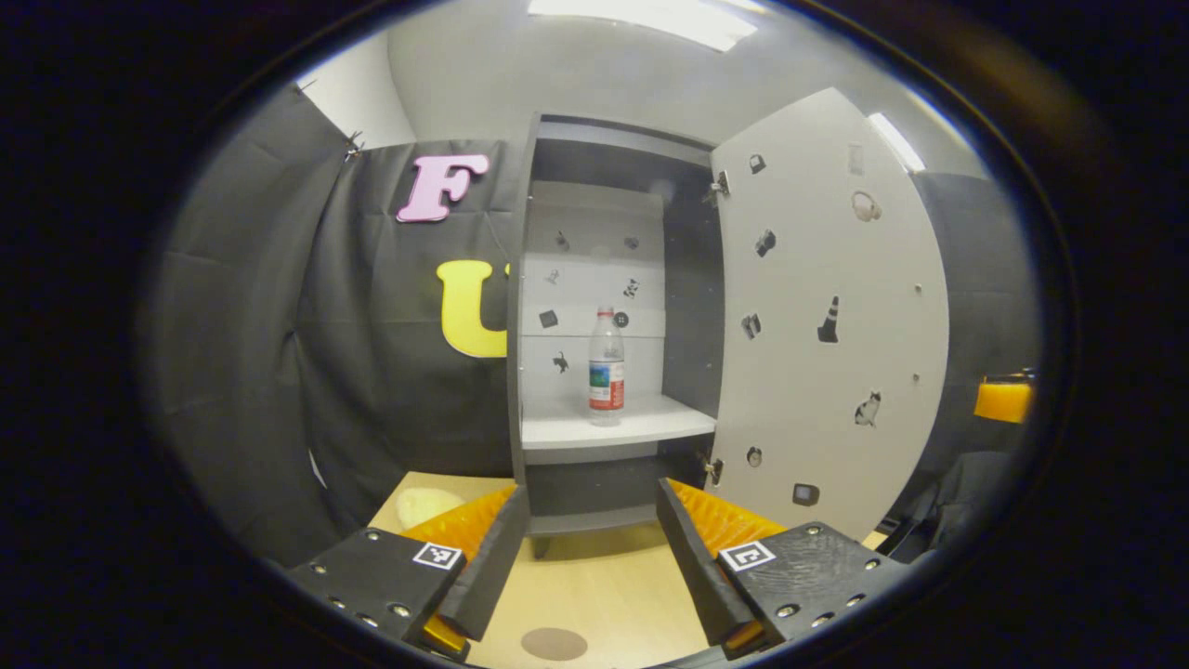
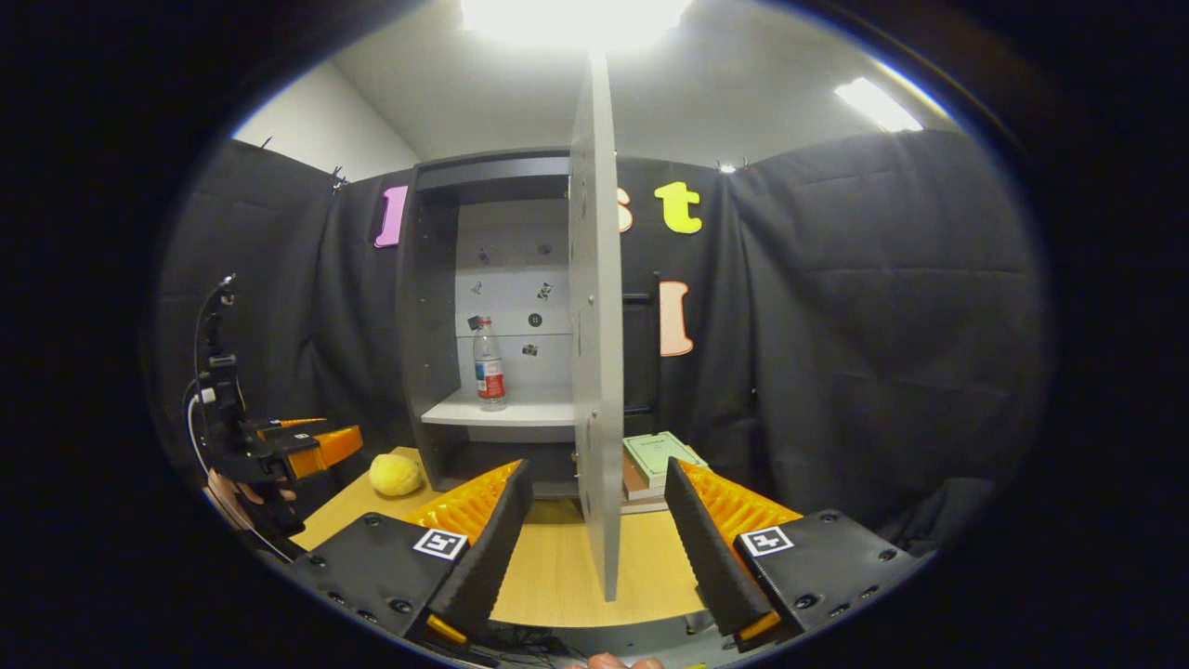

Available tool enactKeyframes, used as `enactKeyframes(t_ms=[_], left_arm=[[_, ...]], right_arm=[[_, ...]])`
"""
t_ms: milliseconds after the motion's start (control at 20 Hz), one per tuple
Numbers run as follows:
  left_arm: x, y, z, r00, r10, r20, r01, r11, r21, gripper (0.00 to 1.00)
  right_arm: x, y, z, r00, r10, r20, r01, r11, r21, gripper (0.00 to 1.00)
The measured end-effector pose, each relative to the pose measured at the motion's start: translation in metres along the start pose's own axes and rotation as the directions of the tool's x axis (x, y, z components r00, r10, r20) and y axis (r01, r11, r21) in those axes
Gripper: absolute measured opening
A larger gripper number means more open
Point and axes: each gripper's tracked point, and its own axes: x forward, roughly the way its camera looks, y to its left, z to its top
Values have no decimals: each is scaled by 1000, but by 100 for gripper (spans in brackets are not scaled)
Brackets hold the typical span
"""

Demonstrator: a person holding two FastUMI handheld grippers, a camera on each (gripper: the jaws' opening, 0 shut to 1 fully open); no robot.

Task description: Open the cabinet door with the right hand, grasp the bottle in the cabinet with the left hand and place it on the coaster, then close the cabinet door with the right hand.

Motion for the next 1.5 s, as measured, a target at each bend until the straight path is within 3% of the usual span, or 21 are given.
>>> enactKeyframes(t_ms=[400, 850, 950, 1000, 1050, 1200, 1500], left_arm=[[91, 9, 42, 997, -56, 49, 53, 997, 57, 83], [242, -24, 61, 985, -149, 88, 147, 989, 24, 83], [273, -22, 61, 987, -132, 95, 128, 991, 42, 87], [288, -23, 61, 987, -130, 94, 125, 991, 53, 82], [303, -26, 57, 988, -130, 85, 125, 990, 68, 87], [330, -30, 46, 991, -122, 53, 116, 988, 107, 85], [354, -31, 33, 995, -91, 31, 89, 994, 57, 84]], right_arm=[[23, 57, -12, 999, 50, 18, -50, 999, -4, 91], [60, 73, -13, 994, 108, 30, -106, 992, -62, 91], [71, 74, -10, 992, 124, 37, -121, 989, -81, 92], [78, 76, -8, 990, 132, 44, -128, 988, -85, 92], [82, 76, -6, 989, 140, 49, -135, 987, -82, 92], [94, 85, -9, 985, 165, 45, -162, 985, -57, 91], [117, 83, -24, 982, 189, -6, -189, 980, -63, 91]])
